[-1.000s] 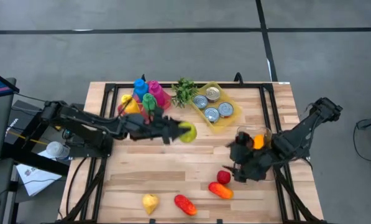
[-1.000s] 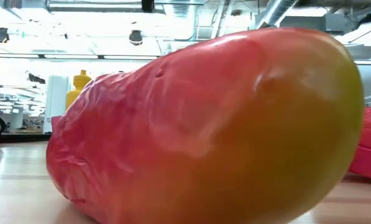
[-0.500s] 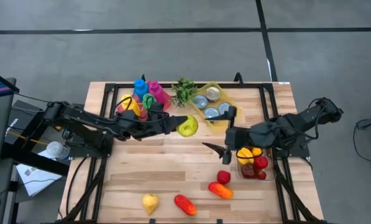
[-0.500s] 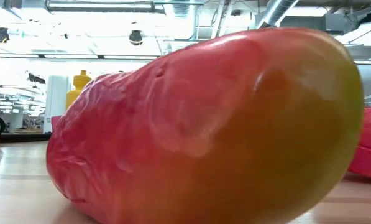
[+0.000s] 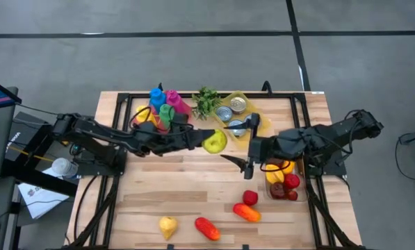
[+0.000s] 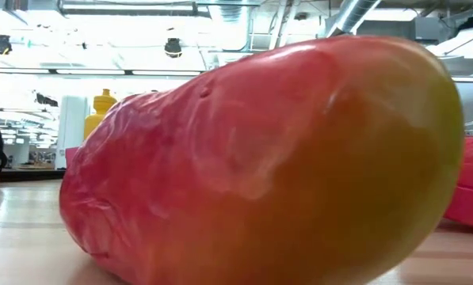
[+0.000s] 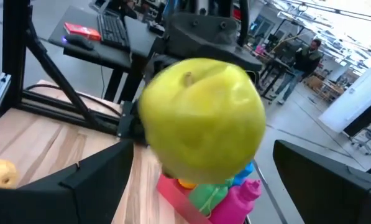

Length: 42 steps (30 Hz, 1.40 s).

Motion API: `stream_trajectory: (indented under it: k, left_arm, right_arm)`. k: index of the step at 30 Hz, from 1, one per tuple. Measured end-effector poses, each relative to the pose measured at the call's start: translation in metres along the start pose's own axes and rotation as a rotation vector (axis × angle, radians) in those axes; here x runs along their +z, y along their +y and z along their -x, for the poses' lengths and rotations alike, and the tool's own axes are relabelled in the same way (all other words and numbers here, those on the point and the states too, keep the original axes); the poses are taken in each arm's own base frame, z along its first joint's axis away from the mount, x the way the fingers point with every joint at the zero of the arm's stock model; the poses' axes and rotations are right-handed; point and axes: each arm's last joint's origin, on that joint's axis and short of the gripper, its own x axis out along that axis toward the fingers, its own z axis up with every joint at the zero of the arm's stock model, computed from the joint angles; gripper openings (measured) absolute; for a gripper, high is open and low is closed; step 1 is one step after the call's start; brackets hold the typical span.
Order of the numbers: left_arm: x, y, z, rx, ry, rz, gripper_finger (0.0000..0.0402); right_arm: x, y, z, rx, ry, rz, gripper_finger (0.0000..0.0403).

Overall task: Pick & Place Food Item
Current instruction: Put the green apple into the transparent bin

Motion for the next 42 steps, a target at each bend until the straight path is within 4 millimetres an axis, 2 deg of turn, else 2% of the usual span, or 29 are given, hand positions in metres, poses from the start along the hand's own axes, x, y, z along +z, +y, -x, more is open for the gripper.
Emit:
stream_trajectory:
  k: [8, 14, 16, 21, 27, 30, 33, 35, 38, 42]
  left_arm:
    - [-0.011, 0.002, -0.026, -0.032, 0.046, 0.022, 0.0296]
    - [-0.016, 0.007, -0.033, -0.034, 0.075, 0.045, 0.0296]
    - [-0.016, 0.007, -0.034, -0.035, 0.073, 0.049, 0.0296]
    - [-0.015, 0.008, -0.034, -0.035, 0.077, 0.047, 0.0296]
    - [-0.016, 0.01, -0.034, -0.027, 0.083, 0.054, 0.0303]
    - [-0.015, 0.006, -0.032, -0.04, 0.133, 0.036, 0.0309]
    - [-0.005, -0.013, -0.025, -0.113, 0.171, -0.029, 0.0312]
    - [0.0, -0.023, -0.019, -0.102, 0.197, -0.101, 0.031]
    - [0.007, -0.029, -0.009, -0.025, 0.234, -0.224, 0.0304]
    - [0.022, -0.051, 0.009, 0.015, 0.218, -0.355, 0.0301]
  right_arm:
    - [-0.001, -0.004, -0.004, 0.047, -0.02, -0.005, 0.038]
    - [-0.001, -0.004, -0.004, 0.047, -0.019, 0.01, 0.0376]
    - [0.001, -0.003, -0.002, 0.05, -0.023, 0.01, 0.0361]
    - [0.002, 0.0, 0.0, 0.057, -0.019, 0.013, 0.029]
    - [0.001, 0.004, 0.005, 0.084, -0.004, -0.032, 0.0289]
    - [0.003, 0.011, 0.018, 0.132, 0.005, -0.065, 0.0289]
    - [0.006, 0.007, 0.046, 0.19, 0.009, -0.145, 0.0289]
    - [0.004, 0.004, 0.062, 0.217, 0.041, -0.225, 0.0289]
    - [-0.01, -0.002, 0.084, 0.239, 0.179, -0.359, 0.0289]
    - [-0.046, -0.01, 0.112, 0.16, 0.545, -0.57, 0.0289]
